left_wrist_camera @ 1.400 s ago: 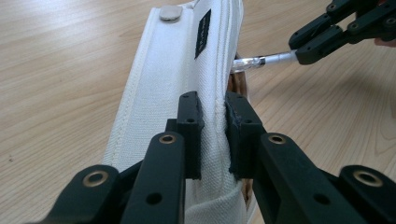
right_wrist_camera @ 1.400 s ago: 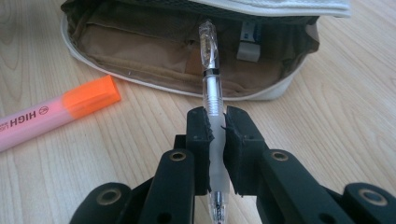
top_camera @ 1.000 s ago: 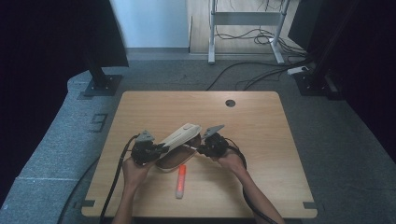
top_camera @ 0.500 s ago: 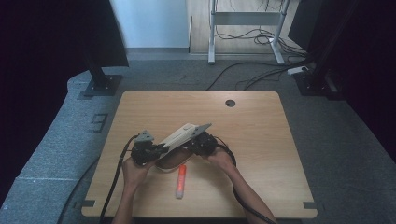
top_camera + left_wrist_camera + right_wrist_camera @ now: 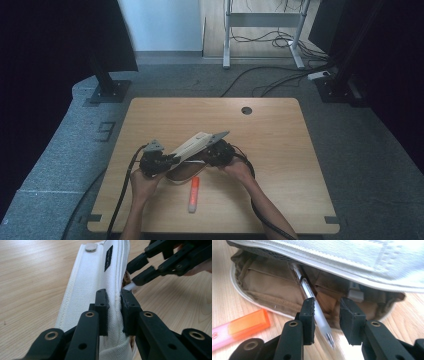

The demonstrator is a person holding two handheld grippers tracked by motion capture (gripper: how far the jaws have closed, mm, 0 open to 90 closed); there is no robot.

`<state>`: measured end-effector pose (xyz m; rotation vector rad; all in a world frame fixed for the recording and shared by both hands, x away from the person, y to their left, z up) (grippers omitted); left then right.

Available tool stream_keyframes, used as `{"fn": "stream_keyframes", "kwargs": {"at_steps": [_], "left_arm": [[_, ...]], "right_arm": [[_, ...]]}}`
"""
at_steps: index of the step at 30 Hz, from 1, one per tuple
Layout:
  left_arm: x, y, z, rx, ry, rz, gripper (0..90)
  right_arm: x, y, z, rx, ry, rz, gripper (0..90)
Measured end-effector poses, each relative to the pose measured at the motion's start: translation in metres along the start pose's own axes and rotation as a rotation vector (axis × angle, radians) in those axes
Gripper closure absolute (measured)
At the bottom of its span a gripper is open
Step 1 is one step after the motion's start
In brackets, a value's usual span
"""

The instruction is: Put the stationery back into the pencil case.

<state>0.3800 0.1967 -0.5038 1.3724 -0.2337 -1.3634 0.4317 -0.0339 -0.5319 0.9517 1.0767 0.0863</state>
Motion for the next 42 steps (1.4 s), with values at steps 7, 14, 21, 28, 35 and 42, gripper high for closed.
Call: {"fn": "stream_keyframes", "kwargs": {"at_steps": [7, 14, 21, 28, 35, 42], "left_arm": [[0.0, 0.0, -0.001, -0.001, -0.003, 0.001, 77.8], [0.001, -0.001, 0.0, -0.002, -0.003, 0.001, 77.8], [0.001, -0.001, 0.0, -0.003, -0.005, 0.003, 77.8], [0.001, -0.002, 0.0, -0.004, -0.007, 0.005, 77.8], [0.0, -0.002, -0.001, -0.004, -0.007, 0.006, 77.8], [0.0, -0.002, -0.001, -0.006, -0.008, 0.007, 77.8]], "right_arm": [[-0.013, -0.021, 0.008, 0.029, -0.017, -0.007, 59.9], [-0.016, -0.034, 0.011, 0.054, -0.01, -0.019, 60.9], [-0.006, -0.04, 0.008, 0.063, 0.002, -0.037, 68.0], [0.003, -0.037, 0.004, 0.049, -0.009, -0.034, 79.2], [0.003, -0.026, 0.005, 0.041, -0.03, -0.01, 80.5], [0.007, -0.012, 0.009, 0.029, -0.045, -0.013, 79.7]]}}
Point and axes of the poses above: each handheld gripper's, and its own axes: x roughly forward along the jaws, y roughly out of its top, z roughly to its right, the point moved 3 cm from there along x, roughly forward along the jaws, and after that the axes turned 13 degrees about -y, right-handed, at the moved point
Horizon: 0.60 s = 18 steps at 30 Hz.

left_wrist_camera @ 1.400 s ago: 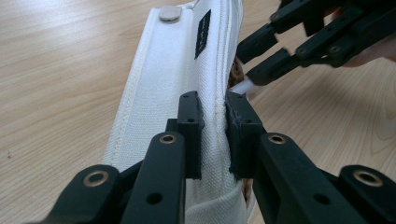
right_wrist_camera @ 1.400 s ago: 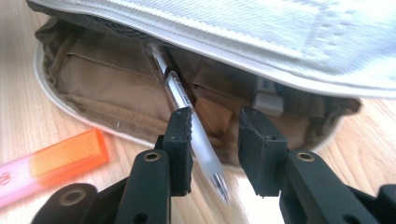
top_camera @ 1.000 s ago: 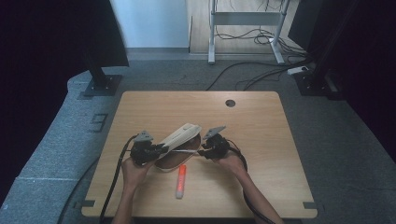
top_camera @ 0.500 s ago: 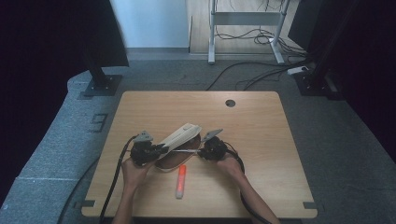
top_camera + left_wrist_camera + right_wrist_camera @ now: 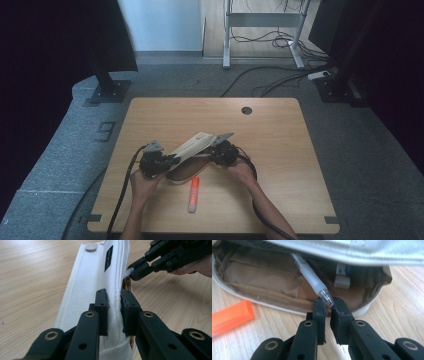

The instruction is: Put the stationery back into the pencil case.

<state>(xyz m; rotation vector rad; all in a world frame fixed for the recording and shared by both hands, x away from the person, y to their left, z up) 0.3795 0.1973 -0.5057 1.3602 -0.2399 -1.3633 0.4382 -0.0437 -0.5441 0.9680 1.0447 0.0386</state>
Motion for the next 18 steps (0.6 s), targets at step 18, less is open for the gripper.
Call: {"fn": "stream_keyframes", "kwargs": {"at_steps": [18], "left_arm": [[0.0, -0.001, 0.0, 0.0, -0.003, 0.0, 77.7]], "right_arm": [[0.008, 0.013, 0.0, 0.019, -0.019, -0.012, 69.0]]}}
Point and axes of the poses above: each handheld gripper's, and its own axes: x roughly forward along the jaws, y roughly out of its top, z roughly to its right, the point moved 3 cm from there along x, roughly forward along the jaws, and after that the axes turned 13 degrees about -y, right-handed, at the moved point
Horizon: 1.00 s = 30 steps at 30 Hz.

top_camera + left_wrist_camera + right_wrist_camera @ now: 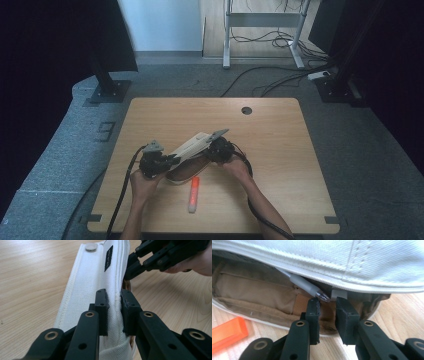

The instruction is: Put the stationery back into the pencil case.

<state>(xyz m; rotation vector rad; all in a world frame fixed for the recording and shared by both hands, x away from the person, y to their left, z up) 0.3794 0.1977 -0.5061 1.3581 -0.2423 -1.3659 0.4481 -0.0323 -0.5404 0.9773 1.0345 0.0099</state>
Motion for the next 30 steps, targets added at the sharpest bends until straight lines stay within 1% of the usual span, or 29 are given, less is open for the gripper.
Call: {"fn": "stream_keyframes", "kwargs": {"at_steps": [6, 11, 12, 15, 19, 24, 28, 30], "left_arm": [[0.0, 0.0, 0.0, 0.0, -0.002, 0.001, 77.6], [0.0, 0.0, 0.0, 0.001, -0.002, 0.0, 77.5], [0.0, 0.0, 0.0, 0.001, -0.002, 0.0, 77.6], [0.0, 0.0, 0.0, 0.001, -0.002, 0.001, 77.5], [0.0, 0.0, 0.0, 0.001, -0.002, 0.0, 77.5], [0.0, 0.0, 0.0, 0.001, -0.002, -0.002, 77.4], [0.0, 0.0, 0.0, 0.0, -0.005, -0.002, 77.4], [0.0, -0.001, 0.0, -0.001, -0.006, -0.003, 77.4]], "right_arm": [[-0.011, 0.0, 0.001, 0.011, -0.018, 0.018, 52.8], [-0.02, -0.003, 0.001, 0.016, -0.04, 0.035, 36.7], [-0.022, -0.004, 0.0, 0.019, -0.037, 0.038, 33.6], [-0.027, -0.007, 0.0, 0.012, -0.039, 0.041, 27.7], [-0.034, -0.012, 0.0, 0.024, -0.035, 0.04, 22.3], [-0.041, -0.019, -0.002, 0.043, -0.031, 0.04, 17.5], [-0.046, -0.024, -0.009, 0.046, -0.025, 0.047, 15.1], [-0.048, -0.026, -0.014, 0.04, -0.021, 0.043, 15.0]]}}
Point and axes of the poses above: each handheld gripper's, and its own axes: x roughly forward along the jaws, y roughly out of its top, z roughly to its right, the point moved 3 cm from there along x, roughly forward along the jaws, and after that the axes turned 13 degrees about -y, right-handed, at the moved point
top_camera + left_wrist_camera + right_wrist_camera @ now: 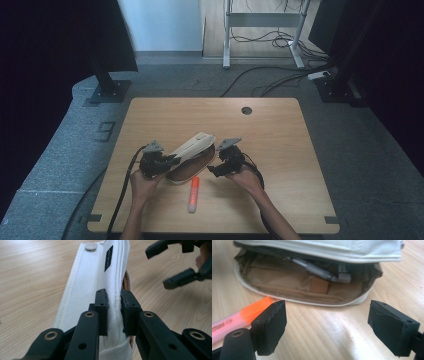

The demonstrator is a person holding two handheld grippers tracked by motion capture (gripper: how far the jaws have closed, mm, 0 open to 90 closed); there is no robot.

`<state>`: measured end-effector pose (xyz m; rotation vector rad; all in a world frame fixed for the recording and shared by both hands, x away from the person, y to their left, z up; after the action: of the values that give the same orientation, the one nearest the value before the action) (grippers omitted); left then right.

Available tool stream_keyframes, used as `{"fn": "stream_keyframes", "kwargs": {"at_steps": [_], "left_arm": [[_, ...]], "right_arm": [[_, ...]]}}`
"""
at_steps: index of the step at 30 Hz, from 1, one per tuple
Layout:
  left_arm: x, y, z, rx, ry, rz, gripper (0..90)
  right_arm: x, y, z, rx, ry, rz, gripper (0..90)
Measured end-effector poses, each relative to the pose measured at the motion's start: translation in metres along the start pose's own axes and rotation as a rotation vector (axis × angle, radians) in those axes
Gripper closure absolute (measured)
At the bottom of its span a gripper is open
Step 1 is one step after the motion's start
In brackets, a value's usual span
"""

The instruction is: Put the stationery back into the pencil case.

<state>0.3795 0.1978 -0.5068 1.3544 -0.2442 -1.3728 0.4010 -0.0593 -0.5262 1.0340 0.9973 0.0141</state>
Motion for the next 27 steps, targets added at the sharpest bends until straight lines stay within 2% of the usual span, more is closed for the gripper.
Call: {"fn": "stream_keyframes", "kwargs": {"at_steps": [10, 27], "left_arm": [[0.0, 0.0, 0.0, 0.004, 0.003, -0.002, 77.4], [0.0, 0.0, 0.001, 0.008, 0.004, -0.006, 77.3]], "right_arm": [[-0.004, -0.013, -0.017, 0.003, 0.028, -0.008, 13.7], [-0.006, -0.019, -0.048, -0.017, 0.06, -0.008, 13.0]]}}
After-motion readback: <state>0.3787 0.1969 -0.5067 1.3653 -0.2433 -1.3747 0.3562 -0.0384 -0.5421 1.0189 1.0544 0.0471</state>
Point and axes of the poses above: each handheld gripper's, and its own axes: x roughly forward along the jaws, y roughly out of its top, z roughly to its right, the point moved 3 cm from there along x, roughly forward along the jaws, and after that the axes turned 13 degrees about -y, right-handed, at the moved point
